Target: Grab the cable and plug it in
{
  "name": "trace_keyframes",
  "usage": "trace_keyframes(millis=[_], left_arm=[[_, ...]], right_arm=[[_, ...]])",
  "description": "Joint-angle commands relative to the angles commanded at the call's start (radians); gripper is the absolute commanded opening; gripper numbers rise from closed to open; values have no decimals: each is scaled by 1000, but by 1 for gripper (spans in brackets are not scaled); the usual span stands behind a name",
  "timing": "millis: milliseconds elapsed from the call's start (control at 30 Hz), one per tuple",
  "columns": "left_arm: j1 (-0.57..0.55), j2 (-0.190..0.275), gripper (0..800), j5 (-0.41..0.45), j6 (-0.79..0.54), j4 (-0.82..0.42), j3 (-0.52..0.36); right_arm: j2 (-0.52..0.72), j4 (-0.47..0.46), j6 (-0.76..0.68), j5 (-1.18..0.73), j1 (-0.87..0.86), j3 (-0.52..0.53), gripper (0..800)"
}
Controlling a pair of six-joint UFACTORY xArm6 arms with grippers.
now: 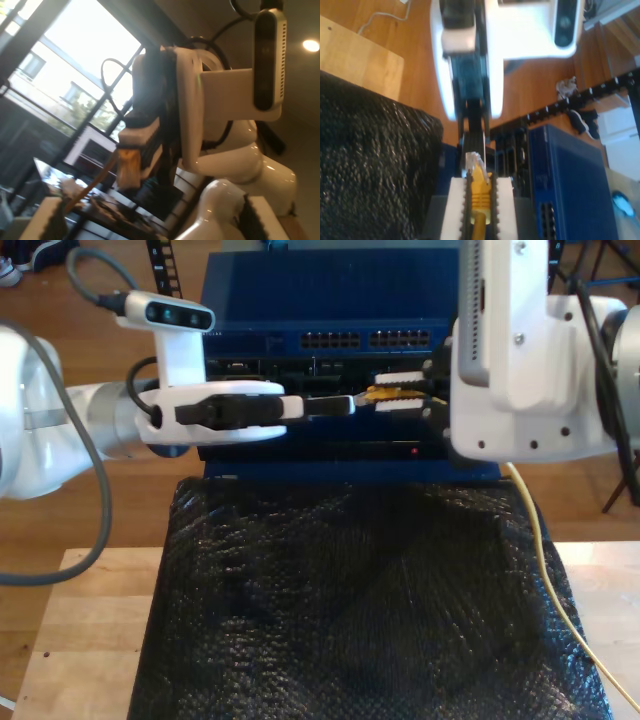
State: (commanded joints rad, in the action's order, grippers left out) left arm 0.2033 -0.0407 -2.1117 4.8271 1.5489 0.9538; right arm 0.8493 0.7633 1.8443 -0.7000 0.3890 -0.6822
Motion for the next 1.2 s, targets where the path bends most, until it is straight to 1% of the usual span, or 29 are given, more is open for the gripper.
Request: trace_keyframes(millis=[100, 200, 367, 533, 600, 767, 867, 1033, 1133, 1200], left_arm=[[32, 5, 799, 60, -2, -5, 3], [86, 5, 799, 81, -2, -8, 20], [160, 11, 799, 117, -3, -110, 61], [195, 68, 799, 160, -5, -224, 72], [213, 80, 799, 161, -5, -264, 84], [276, 94, 800, 163, -6, -394, 130], [279, 110, 799, 163, -15, -479, 155], [279, 152, 800, 175, -28, -631, 175], [279, 175, 800, 190, -40, -692, 175], [279, 189, 800, 199, -78, -729, 175]], right_arm=[[0, 0, 2, 41, -31, 2, 1], [-23, -2, 2, 86, -35, 5, 1], [-55, -8, 2, 138, -37, 9, 1], [-64, -11, 2, 216, -37, 35, 1], [-64, -15, 3, 256, -37, 51, 1], [-64, -74, 2, 354, -37, 107, 1], [-64, -81, 2, 434, -38, 157, 1], [-64, -103, 3, 537, -38, 215, 0], [-78, -135, 3, 598, -37, 235, 0], [-89, -160, 3, 638, -38, 250, 0]])
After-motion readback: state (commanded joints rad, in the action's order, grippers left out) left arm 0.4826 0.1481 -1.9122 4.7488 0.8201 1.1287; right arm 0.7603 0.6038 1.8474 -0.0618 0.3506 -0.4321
